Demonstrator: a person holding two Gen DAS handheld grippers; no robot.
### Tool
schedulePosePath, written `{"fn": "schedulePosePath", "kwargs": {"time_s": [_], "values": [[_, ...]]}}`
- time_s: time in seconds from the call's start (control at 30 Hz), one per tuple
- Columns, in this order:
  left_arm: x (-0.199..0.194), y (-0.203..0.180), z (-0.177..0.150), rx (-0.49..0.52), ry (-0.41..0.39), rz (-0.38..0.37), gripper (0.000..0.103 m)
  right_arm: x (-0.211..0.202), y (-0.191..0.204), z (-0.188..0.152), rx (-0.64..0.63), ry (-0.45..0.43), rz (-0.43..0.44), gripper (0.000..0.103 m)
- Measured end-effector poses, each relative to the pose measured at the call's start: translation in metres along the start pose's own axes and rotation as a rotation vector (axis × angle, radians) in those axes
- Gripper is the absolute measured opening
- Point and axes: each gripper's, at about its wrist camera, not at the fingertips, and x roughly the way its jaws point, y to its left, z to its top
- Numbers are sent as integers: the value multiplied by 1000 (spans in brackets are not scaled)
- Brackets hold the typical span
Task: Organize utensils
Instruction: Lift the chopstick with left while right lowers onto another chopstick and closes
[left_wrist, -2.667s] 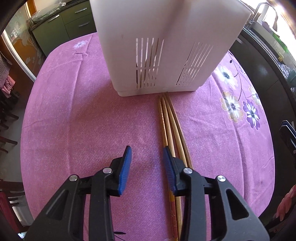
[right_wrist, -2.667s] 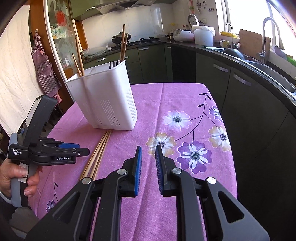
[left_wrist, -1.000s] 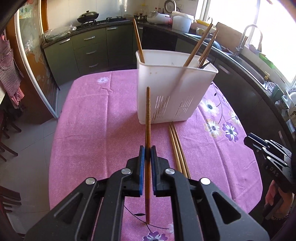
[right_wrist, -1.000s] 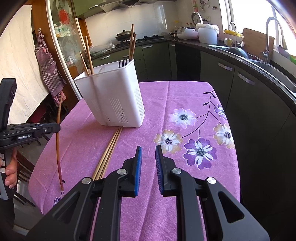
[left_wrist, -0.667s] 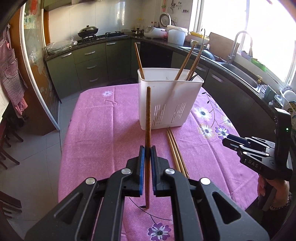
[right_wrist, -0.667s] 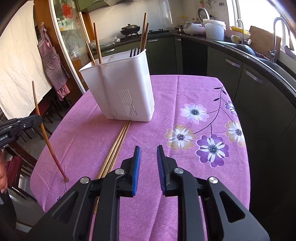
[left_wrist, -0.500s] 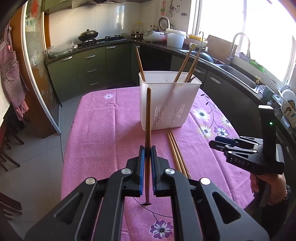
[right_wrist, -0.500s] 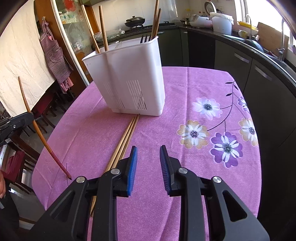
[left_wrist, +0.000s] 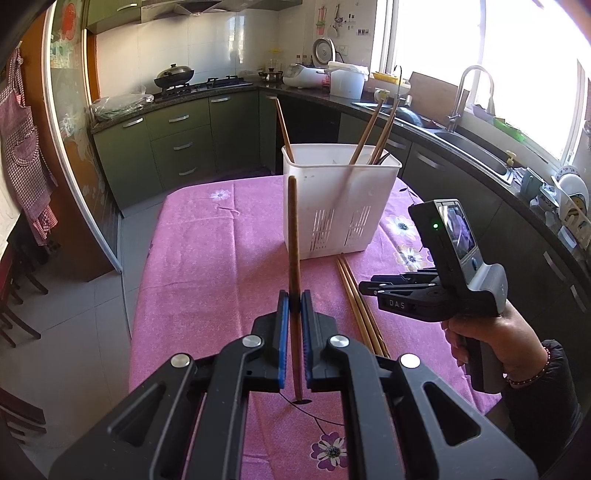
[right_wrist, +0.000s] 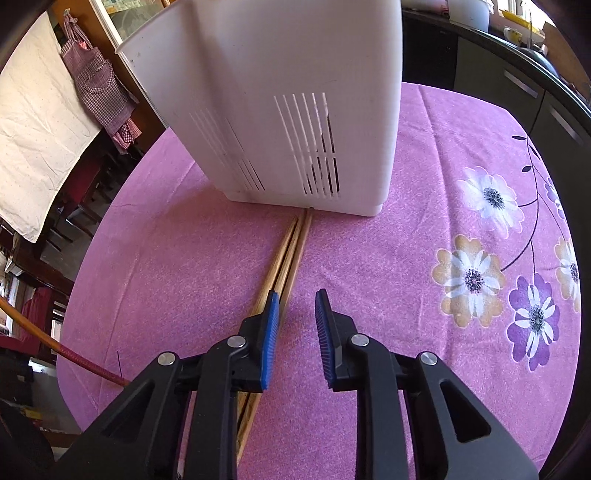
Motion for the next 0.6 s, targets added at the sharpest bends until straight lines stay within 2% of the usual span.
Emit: {"fn": "schedulePosePath", "kwargs": {"time_s": [0.33, 0.6], "values": [[0, 4, -1, -2, -3, -7, 7, 4, 12, 6, -25, 14, -92, 20], [-1, 5, -1, -5, -4, -6, 7, 17, 25, 9, -44, 33, -110, 20]]}}
